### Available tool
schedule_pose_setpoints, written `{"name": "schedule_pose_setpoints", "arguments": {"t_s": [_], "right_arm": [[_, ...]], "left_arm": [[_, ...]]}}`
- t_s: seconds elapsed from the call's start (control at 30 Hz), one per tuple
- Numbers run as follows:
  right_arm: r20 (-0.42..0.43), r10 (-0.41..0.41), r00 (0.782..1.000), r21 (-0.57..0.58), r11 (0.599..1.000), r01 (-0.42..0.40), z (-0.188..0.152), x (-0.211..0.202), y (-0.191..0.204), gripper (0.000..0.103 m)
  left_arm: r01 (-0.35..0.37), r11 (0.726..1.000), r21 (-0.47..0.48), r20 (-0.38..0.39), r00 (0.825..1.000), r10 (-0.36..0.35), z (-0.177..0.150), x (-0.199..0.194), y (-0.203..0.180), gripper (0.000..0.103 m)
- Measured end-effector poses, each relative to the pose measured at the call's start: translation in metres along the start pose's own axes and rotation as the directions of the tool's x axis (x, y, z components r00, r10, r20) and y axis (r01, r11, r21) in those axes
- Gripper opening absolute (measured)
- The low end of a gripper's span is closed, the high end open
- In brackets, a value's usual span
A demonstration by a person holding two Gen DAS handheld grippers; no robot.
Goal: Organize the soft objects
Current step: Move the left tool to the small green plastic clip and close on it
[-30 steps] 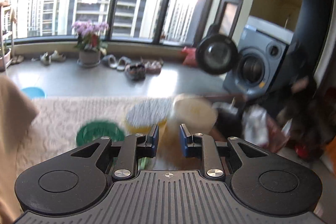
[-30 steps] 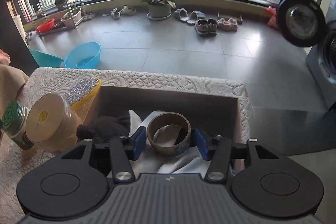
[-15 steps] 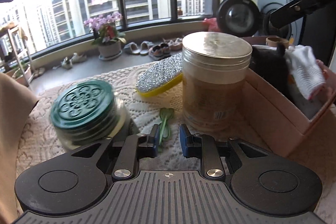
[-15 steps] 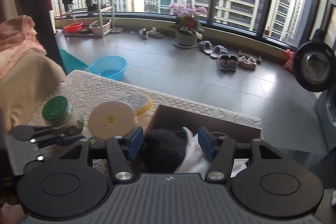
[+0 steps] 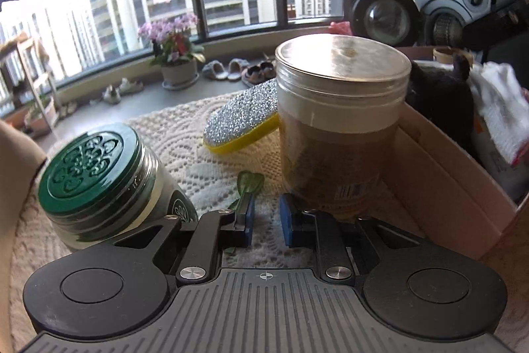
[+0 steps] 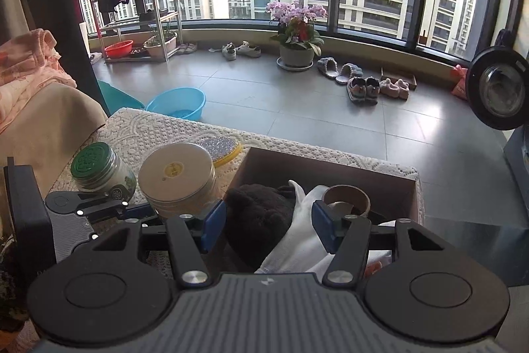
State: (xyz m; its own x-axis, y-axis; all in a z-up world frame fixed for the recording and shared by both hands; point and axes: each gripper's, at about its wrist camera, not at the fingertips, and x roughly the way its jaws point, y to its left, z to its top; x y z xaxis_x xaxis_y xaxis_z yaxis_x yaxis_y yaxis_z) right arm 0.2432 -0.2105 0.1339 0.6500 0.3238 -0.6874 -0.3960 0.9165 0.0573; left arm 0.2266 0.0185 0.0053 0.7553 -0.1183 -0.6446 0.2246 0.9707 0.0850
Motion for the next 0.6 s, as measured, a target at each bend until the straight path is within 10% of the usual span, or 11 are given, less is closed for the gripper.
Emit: {"name": "schedule_pose_setpoints", "arguments": {"t_s": [0.43, 0.6], "right_arm": [[0.037, 0.037, 0.999, 0.060, 0.997, -0.040, -0.013, -0.010, -0.017, 0.058], [0.050, 0.038, 0.998, 0.069, 0.997, -0.041, -0.014, -0.016, -0.019, 0.058]], "left_arm": [[0.132, 0.990, -0.042, -0.006, 0.991, -0.132, -0.033, -0.044, -0.003, 0.010], [0.003, 1.000, -0.008, 0.107, 0.994, -0.002, -0.023, -0.062, -0.001, 0.015]]}}
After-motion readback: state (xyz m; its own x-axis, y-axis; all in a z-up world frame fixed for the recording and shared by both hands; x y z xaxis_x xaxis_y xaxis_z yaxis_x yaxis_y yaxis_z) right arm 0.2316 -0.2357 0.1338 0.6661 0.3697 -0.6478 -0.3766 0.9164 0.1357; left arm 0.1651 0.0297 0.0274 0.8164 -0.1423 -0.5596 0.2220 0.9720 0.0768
